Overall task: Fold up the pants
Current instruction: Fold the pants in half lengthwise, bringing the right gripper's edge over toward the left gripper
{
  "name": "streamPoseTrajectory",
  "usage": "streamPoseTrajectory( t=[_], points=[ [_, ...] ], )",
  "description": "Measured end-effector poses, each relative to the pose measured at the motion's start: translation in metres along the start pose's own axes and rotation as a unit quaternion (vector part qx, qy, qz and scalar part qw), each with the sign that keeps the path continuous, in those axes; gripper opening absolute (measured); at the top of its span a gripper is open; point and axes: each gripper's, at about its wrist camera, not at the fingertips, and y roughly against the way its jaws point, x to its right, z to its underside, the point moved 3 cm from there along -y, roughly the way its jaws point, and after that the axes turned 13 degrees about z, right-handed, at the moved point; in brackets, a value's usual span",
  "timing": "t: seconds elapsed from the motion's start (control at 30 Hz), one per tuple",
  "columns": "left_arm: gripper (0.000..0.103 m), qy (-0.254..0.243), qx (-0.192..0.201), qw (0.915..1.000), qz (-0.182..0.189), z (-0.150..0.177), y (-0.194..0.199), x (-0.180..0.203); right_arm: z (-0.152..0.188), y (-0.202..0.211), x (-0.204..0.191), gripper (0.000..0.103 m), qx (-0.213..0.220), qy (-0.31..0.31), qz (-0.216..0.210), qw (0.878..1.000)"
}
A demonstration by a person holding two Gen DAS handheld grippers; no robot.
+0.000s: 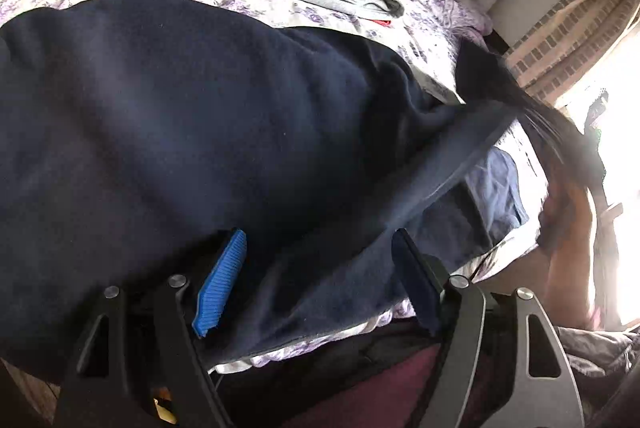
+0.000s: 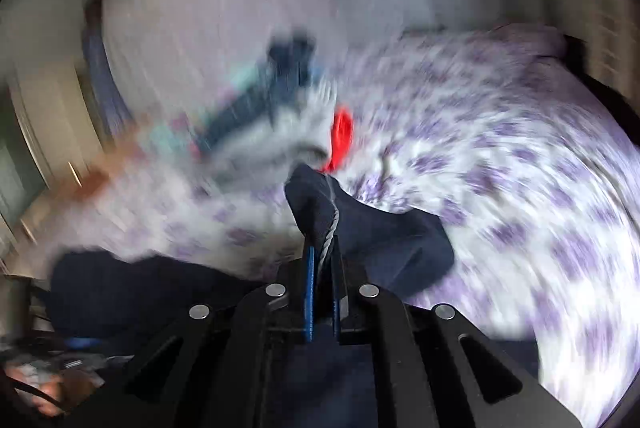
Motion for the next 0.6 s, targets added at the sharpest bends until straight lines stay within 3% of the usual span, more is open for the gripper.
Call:
streamPoseTrajectory(
  t=[0.03, 0.1, 0.2, 0.27, 0.33, 0.4, 0.43, 0.5, 0.6],
  points=[
    [0.072, -0.002, -0.001, 1.0, 0.002, 0.002, 0.001, 0.0, 0.026, 0.03, 0.014, 0.007, 0.029, -0.039, -0.015, 0.999],
    [0.072, -0.009, -0.007, 0.9999, 0.002, 0.004, 0.001, 0.002, 0.067, 0.045, 0.032, 0.008, 0.043, -0.078, -0.004, 0.996],
    [0.072, -0.009, -0.011, 0.9999, 0.009, 0.004, 0.001, 0.0, 0.13, 0.026, 0.062, 0.014, -0.022, -0.139, 0.013, 0.99],
    [0.073, -0.013, -0.014, 0.9998, 0.008, 0.003, -0.001, 0.001, 0.141, 0.025, 0.076, 0.019, -0.029, -0.169, -0.005, 0.985],
    [0.073, -0.015, -0.013, 0.9998, 0.004, 0.003, -0.001, 0.001, 0.13, 0.039, 0.074, 0.033, -0.003, -0.145, 0.025, 0.989],
    [0.075, -0.017, -0.008, 0.9998, 0.0, 0.005, -0.002, 0.003, 0.115, 0.057, 0.07, 0.077, 0.041, -0.091, 0.103, 0.99],
    [0.078, -0.018, -0.007, 0.9998, 0.0, 0.006, -0.001, 0.004, 0.108, 0.062, 0.065, 0.084, 0.057, -0.061, 0.138, 0.987],
    [0.08, -0.02, -0.003, 0.9998, -0.002, 0.007, -0.003, 0.006, 0.097, 0.067, 0.047, 0.088, 0.078, 0.009, 0.163, 0.984],
    [0.081, -0.022, 0.0, 0.9997, -0.006, 0.008, -0.004, 0.007, 0.088, 0.054, 0.011, 0.091, 0.071, 0.119, 0.166, 0.976]
  ],
)
